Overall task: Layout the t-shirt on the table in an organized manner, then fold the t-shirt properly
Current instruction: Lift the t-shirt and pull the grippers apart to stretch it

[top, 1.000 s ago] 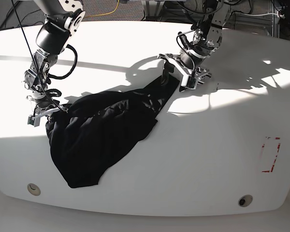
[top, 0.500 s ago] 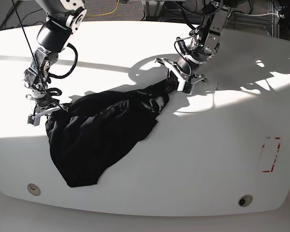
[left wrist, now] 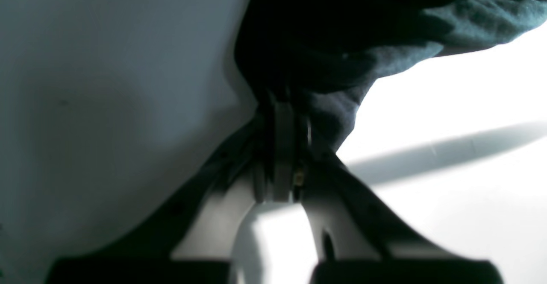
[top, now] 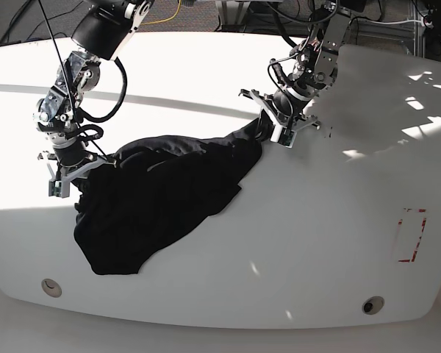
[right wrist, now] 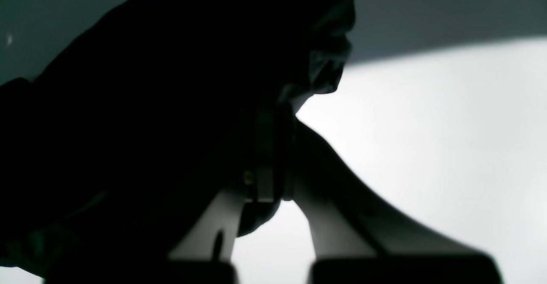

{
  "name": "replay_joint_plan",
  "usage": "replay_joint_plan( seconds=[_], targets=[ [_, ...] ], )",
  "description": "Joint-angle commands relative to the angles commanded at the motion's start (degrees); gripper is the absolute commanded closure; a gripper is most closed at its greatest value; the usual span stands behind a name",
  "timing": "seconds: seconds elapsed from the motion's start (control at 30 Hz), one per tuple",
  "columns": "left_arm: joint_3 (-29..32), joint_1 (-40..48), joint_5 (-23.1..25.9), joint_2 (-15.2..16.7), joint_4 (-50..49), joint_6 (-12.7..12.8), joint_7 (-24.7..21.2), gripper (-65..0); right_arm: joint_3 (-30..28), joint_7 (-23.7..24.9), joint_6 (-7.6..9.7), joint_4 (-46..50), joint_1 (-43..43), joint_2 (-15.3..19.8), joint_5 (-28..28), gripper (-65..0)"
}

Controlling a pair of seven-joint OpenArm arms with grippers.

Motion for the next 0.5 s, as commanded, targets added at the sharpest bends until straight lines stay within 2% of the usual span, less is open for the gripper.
replay_joint_plan(
  seconds=[0.23,0.5],
  targets=[
    [-2.73,0.00,0.00,-5.63,9.85,0.00,0.00,0.0,-0.09,-4.31,0.00,9.14,0.18,-0.26,0.00,0.0],
    [-7.82,-1.67,-0.09,-9.23,15.91,0.00,0.00,0.0,-0.18,-4.48,0.00,12.48,3.87,0.97,0.00,0.0]
  ],
)
